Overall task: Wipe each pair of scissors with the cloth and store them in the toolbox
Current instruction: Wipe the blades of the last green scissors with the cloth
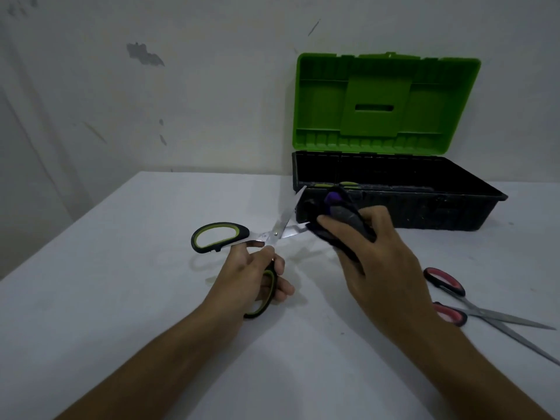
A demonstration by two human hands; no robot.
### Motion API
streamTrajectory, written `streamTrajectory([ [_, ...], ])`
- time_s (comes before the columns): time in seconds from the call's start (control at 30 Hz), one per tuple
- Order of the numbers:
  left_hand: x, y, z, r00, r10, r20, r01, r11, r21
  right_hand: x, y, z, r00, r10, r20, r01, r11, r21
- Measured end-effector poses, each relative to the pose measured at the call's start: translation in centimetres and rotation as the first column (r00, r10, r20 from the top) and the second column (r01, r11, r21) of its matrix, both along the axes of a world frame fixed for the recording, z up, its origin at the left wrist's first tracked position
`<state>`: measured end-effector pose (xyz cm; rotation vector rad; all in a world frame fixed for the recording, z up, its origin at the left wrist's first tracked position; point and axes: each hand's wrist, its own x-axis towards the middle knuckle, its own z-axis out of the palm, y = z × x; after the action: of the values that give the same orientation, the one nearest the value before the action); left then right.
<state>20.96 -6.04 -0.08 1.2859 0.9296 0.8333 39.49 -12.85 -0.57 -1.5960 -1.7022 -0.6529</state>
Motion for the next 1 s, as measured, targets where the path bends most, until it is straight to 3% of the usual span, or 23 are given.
streamTrajectory([
  [0.13,0.1,-0.1,-0.1,0.996,-0.076,-0.036,0.078,0.994,0.079,-1.6,0.6,-0.2,0.995,0.098,0.037,-0.096,0.994,-0.059],
  [0.37,-0.1,0.3,0.0,0.999,-0.007,0.041,0.006,0.999,0.034,1.3,0.5,-0.2,0.995,-0.084,-0.053,0.080,0.995,-0.058],
  [0.57,0.2,-0.1,-0.2,0.999,0.044,0.019,-0.045,0.997,0.070,0.9,0.1,-0.1,0.996,-0.046,-0.077,0.041,0.997,-0.069],
  [0.8,-0.1,0.0,0.2,0.998,0.070,-0.004,-0.067,0.973,0.220,0.7,-0.1,0.0,0.995,-0.027,-0.097,0.020,0.997,-0.072],
  [1.0,0.0,0.1,0.0,0.997,0.014,-0.077,0.002,0.980,0.200,-0.3,-0.2,-0.1,0.994,0.022,-0.111,-0.033,0.995,-0.097],
])
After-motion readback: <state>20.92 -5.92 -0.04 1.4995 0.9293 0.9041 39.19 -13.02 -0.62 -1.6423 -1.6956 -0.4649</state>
